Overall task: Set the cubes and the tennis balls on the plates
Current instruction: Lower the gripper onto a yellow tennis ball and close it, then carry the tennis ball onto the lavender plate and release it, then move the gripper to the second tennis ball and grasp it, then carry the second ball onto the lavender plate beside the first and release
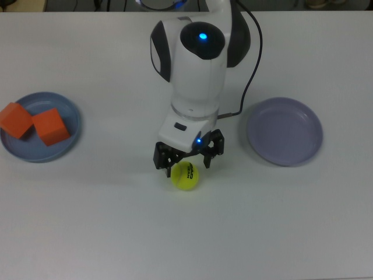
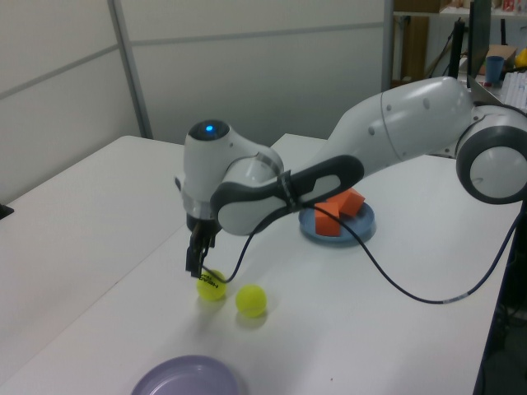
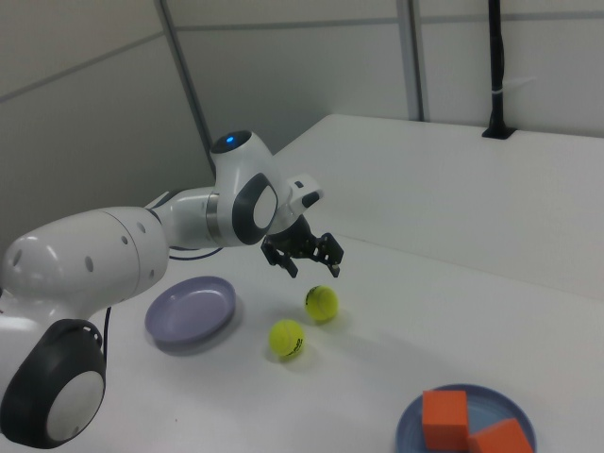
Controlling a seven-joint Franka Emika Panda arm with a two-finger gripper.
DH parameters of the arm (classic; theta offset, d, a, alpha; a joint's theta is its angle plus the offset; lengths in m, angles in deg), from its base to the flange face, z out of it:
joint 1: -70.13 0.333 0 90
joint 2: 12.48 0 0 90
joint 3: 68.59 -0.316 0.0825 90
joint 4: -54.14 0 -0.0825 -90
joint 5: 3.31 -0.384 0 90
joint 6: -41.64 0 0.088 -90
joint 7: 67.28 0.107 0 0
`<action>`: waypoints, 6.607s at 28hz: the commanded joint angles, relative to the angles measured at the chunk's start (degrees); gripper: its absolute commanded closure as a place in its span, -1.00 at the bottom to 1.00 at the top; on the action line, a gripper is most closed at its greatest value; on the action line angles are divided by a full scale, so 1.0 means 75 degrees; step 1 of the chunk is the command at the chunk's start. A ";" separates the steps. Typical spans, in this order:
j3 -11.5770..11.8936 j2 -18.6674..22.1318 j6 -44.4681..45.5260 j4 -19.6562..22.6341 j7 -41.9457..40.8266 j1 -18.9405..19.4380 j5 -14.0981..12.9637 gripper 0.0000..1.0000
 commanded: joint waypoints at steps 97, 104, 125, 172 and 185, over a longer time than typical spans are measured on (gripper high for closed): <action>0.0202 0.0282 0.3179 0.0644 0.2672 0.0984 0.1897 -1.00; 0.0202 0.0282 0.3179 0.0867 0.2672 0.0984 0.1908 -1.00; 0.0776 0.0294 0.3894 0.1278 0.2426 0.0703 0.2167 0.20; -0.1603 0.0153 0.3272 0.0223 0.3305 0.2250 0.1686 -1.00; -0.1486 0.2589 0.5463 0.0199 0.1549 0.0834 -0.0327 -1.00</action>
